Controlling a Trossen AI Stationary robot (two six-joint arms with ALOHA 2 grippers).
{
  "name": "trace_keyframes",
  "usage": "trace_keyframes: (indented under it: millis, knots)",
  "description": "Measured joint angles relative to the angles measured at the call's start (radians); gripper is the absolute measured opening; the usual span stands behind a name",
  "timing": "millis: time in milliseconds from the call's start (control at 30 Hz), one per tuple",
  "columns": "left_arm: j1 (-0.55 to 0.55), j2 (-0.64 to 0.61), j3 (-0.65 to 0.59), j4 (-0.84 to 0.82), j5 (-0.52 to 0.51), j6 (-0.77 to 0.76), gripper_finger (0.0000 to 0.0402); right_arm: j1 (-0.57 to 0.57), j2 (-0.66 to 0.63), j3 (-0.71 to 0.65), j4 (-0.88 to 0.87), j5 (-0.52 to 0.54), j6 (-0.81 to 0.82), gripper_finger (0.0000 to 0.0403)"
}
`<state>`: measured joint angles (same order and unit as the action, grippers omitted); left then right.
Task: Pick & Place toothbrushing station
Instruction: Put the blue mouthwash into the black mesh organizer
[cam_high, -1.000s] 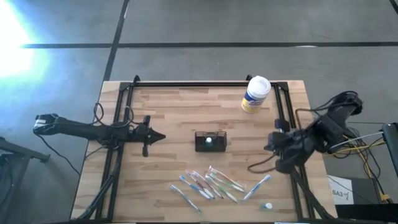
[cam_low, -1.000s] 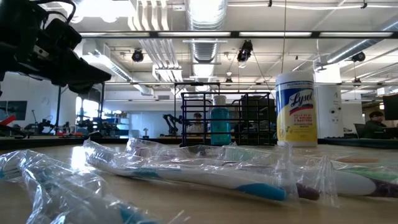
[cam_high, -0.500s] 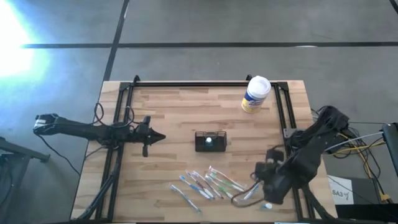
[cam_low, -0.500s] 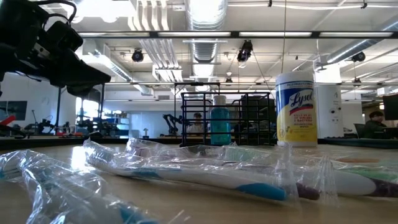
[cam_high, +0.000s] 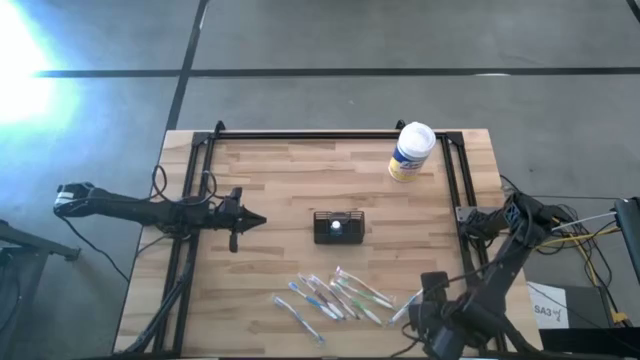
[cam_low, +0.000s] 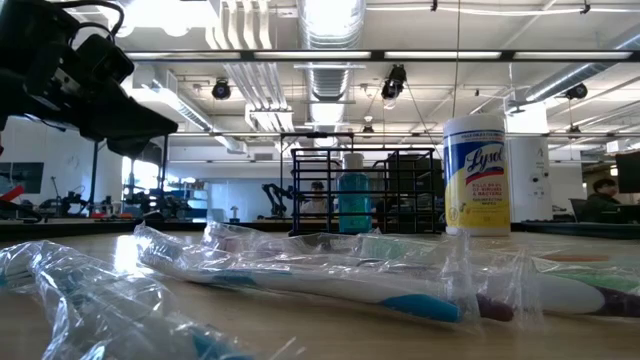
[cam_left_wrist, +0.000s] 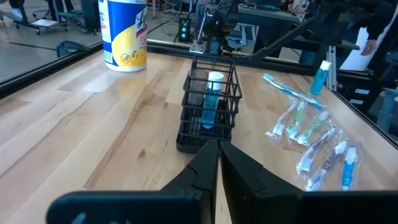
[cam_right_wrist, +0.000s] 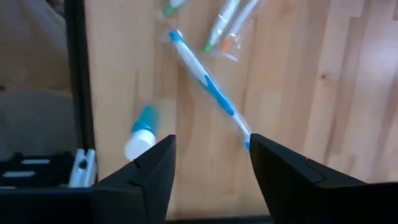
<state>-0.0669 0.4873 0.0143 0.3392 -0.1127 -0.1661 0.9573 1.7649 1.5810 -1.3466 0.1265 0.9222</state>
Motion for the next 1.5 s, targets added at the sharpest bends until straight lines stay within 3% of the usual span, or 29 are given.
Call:
trace_keyframes:
  millis: [400, 1333, 1500]
  knots:
    - [0.000, 0.000, -0.003, -0.002, 0.000, 0.006, 0.0023, 0.104, 0.027, -0.003, 0.093, 0.049, 0.080, 0.0247]
    - [0.000, 0.000, -0.003, -0.004, 0.016, 0.010, 0.0023, 0.106, 0.116, -0.033, 0.158, 0.022, 0.031, 0.0224]
    - [0.000, 0.000, -0.003, -0.004, 0.016, 0.010, 0.0023, 0.106, 0.116, -0.069, 0.157, -0.026, 0.052, 0.0224]
